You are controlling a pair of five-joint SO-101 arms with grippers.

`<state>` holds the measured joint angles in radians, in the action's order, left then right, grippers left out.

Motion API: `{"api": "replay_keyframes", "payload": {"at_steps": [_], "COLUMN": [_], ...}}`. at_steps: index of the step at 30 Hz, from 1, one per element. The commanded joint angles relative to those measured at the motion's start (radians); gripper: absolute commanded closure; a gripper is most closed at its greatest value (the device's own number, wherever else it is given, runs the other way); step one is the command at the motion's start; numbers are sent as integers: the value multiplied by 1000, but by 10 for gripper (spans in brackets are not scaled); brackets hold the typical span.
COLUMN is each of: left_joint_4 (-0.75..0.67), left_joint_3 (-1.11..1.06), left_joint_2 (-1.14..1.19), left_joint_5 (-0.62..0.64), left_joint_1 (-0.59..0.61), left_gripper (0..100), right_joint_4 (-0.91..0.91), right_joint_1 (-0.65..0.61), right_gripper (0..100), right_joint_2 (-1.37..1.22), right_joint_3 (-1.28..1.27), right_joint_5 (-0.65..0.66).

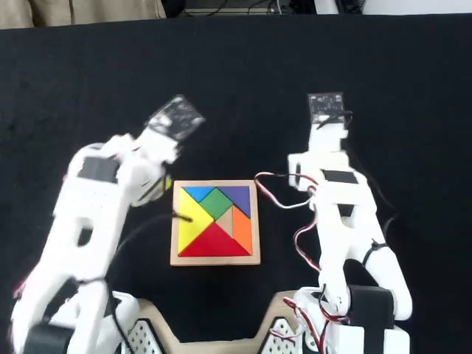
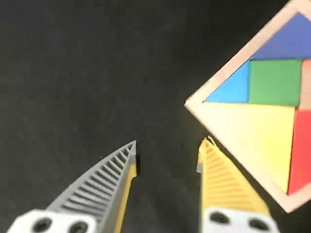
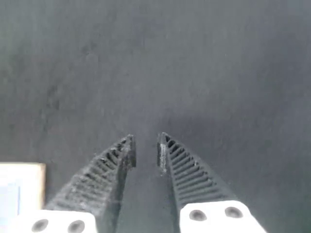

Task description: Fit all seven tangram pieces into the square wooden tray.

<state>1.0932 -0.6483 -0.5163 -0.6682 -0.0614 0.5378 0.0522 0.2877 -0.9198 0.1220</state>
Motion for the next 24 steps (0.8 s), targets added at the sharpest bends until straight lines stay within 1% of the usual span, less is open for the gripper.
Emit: {"api": "replay_keyframes", "payload": {"at_steps": [1, 3, 5, 7, 8, 11, 14, 17, 20, 24], "left_joint_4": [-49, -69, -43, -15, -6, -21, -75, -137, -153, -153], "left_joint_3": [-294, -381, -414, -426, -435, -499, -587, -647, -647, -648], "left_joint_2": [-230, -305, -367, -419, -439, -480, -486, -486, -486, -486], "left_joint_5": [78, 163, 262, 368, 422, 539, 606, 620, 618, 618], "left_joint_1": [73, 104, 156, 223, 254, 314, 354, 401, 461, 472], "left_gripper": [791, 791, 791, 791, 791, 791, 802, 888, 972, 964], "right_joint_4": [222, 402, 574, 700, 730, 778, 809, 809, 786, 796], "right_joint_1": [-100, -155, -233, -324, -367, -493, -614, -720, -764, -796], "right_gripper": [990, 979, 988, 987, 987, 987, 987, 987, 987, 987], "right_joint_2": [10, 10, 12, 12, 12, 12, 13, 13, 13, 12], "right_joint_3": [102, 157, 214, 240, 242, 232, 205, 151, 125, 117], "right_joint_5": [17, 75, 150, 212, 233, 259, 253, 249, 227, 241]}}
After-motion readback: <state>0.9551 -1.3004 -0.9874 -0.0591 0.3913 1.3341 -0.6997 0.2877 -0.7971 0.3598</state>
